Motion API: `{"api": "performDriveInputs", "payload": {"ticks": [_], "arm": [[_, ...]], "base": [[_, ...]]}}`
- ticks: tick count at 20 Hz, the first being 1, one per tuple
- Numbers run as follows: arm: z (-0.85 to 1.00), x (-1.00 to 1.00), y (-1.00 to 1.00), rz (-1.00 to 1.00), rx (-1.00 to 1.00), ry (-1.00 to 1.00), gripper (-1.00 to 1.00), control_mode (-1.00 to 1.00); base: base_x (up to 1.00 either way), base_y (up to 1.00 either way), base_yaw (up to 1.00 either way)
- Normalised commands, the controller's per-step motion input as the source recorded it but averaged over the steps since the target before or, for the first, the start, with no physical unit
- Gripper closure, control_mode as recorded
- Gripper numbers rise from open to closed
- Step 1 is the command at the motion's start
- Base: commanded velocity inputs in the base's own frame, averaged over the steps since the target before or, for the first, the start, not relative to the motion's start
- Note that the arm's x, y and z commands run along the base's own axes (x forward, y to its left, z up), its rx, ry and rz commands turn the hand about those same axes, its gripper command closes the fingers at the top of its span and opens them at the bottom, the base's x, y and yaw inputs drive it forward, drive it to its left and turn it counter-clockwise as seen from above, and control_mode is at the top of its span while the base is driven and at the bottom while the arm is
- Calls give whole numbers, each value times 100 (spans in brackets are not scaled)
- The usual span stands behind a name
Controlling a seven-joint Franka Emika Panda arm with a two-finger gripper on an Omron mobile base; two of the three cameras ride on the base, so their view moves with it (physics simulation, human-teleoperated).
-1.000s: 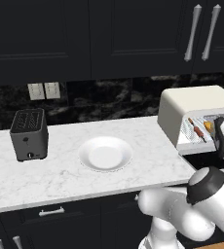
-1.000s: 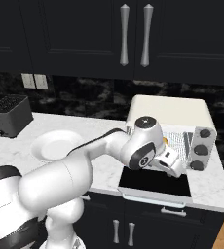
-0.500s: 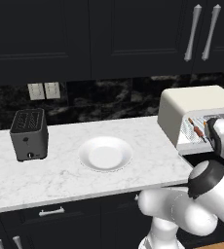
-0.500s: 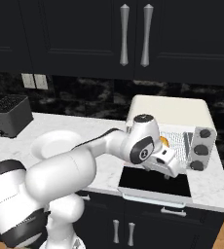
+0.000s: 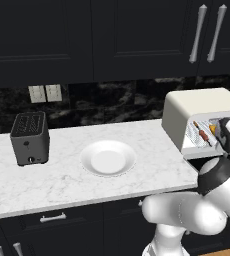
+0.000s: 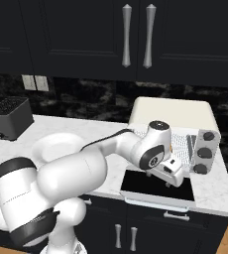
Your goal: Pick up the kebab skewer and baguette bread, and place them inside the toaster oven. Close the toaster oven door and start by setting the timer.
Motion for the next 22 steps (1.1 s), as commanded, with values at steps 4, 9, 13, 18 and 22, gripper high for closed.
{"api": "performDriveInputs", "payload": {"ticks": [4,9,13,18,22], "arm": [[-18,20,1,-2,2,0,-100,-100],[-22,24,0,-4,0,-1,-100,-100],[-27,24,0,-5,0,0,-100,-100],[-23,31,0,-7,0,-4,-100,-100],[-10,39,1,-5,0,-6,-100,-100]], "base": [[0,0,0],[0,0,0],[0,0,0],[0,0,0],[0,0,0]]}}
